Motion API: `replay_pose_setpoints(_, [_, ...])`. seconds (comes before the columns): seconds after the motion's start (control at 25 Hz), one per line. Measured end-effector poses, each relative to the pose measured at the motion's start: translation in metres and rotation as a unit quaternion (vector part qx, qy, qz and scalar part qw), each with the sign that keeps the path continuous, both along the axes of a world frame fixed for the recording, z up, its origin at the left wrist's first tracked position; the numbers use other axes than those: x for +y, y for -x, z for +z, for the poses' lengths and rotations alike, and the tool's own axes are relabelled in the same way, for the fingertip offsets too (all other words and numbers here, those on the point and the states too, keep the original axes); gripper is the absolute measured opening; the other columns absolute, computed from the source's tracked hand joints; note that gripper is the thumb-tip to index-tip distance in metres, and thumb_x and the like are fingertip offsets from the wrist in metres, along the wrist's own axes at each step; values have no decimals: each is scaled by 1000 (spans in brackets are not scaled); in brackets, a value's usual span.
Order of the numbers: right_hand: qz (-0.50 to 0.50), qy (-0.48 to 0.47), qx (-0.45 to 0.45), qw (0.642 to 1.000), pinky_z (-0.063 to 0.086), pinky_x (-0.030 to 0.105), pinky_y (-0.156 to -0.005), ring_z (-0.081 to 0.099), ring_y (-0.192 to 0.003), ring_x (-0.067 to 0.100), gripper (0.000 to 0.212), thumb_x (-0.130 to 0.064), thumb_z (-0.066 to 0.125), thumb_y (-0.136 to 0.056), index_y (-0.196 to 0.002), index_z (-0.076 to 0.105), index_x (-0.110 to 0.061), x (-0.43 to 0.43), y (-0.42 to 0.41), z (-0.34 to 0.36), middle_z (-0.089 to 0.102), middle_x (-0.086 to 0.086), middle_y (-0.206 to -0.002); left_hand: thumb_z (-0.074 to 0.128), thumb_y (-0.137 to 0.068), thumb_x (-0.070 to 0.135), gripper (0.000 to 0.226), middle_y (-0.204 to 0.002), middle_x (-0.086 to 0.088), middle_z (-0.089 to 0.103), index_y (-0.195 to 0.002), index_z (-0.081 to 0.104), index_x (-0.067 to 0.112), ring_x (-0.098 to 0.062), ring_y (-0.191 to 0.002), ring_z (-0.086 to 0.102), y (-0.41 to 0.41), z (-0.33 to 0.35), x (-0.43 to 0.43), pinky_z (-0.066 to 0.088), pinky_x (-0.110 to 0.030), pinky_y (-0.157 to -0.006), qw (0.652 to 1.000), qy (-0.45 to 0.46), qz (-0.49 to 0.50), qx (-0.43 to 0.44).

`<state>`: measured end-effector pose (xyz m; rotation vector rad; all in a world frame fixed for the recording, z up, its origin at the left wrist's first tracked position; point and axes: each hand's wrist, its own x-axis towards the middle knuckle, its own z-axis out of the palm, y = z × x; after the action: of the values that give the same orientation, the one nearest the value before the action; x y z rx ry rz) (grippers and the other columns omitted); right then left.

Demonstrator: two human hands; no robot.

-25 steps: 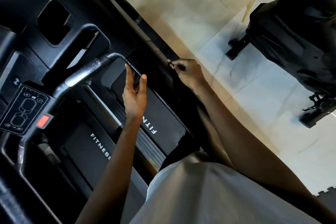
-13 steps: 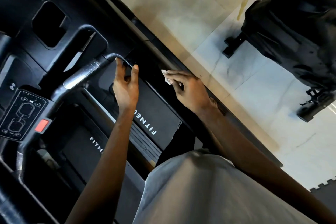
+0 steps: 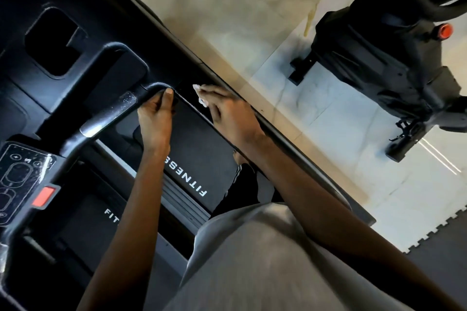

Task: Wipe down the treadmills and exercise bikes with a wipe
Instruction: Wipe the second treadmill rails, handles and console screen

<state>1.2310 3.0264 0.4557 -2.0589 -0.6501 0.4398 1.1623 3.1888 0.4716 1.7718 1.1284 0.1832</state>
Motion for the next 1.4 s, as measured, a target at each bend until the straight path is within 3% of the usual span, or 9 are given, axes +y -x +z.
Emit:
replay_pose_setpoints(0.2, [-83,47,103,990,50,22,-84,69,-100,16,31,-19,52,-99,-124,69,-26,6,-31,-13,71,-4,-121,59,-89,61,56,-94,2,69,-114,63,11,-14,-86,66,-1,-4,-23,56,-48,-88,998,-25,-14,47])
replay_pose_setpoints(0.36, [-32,106,243,964,52,27,-72,69,-89,19,30,-23,51,-98,-120,71,-30,20,-72,-30,73,0,-113,60,-99,42,66,-130,-2,61,-153,35,13,20,-102,56,4,2,-55,43,-3,-87,998,-57,13,25])
replay_pose_setpoints(0.44, [-22,111,250,962,52,26,-84,67,-104,20,31,-22,51,-97,-119,72,-28,32,-83,-34,71,0,-120,61,-101,32,66,-147,-8,50,-156,28,17,18,-118,50,9,3,-62,43,-4,-89,993,-112,-6,-21])
replay_pose_setpoints(0.56, [-34,87,218,971,49,23,-96,64,-115,17,31,-19,50,-98,-121,70,-26,34,-74,-30,70,-2,-124,60,-102,28,51,-150,-12,40,-150,44,21,3,-121,53,16,-4,-49,45,-9,-92,984,-156,-69,-56])
replay_pose_setpoints(0.68, [-35,39,151,987,45,7,-88,66,-104,8,34,-14,50,-98,-123,69,-24,21,-56,-19,70,-6,-123,52,-105,22,41,-136,-15,42,-146,53,24,0,-111,51,25,-10,-25,49,-19,-93,970,-204,-124,-35])
replay_pose_setpoints(0.76, [-25,21,104,994,41,1,-84,66,-100,7,36,-10,50,-96,-124,69,-21,14,-44,-11,70,-6,-124,51,-104,18,41,-127,-16,44,-143,55,28,-18,-109,50,31,-10,-9,49,-32,-95,942,-281,-183,-14])
replay_pose_setpoints(0.92, [-34,19,-2,999,53,27,-92,65,-110,13,36,-9,53,-92,-122,70,-21,4,-12,-1,67,-7,-128,60,-98,30,46,-146,-15,42,-143,53,33,-34,-129,39,29,-9,20,28,-45,-108,859,-422,-279,70])
replay_pose_setpoints(1.08, [-105,31,-52,993,58,34,-83,65,-102,17,29,-10,55,-95,-120,70,-12,5,34,8,60,3,-124,66,-94,29,60,-159,-11,35,-150,45,22,-28,-149,25,20,-21,45,2,-34,-122,811,-414,-414,9])
replay_pose_setpoints(1.4, [-241,126,-103,957,48,32,-89,55,-101,28,30,-4,60,-91,-117,73,-12,14,81,12,65,6,-106,75,-84,29,48,-139,-9,61,-131,66,20,-29,-134,52,-22,-27,82,20,-37,-115,752,-394,-518,-101])
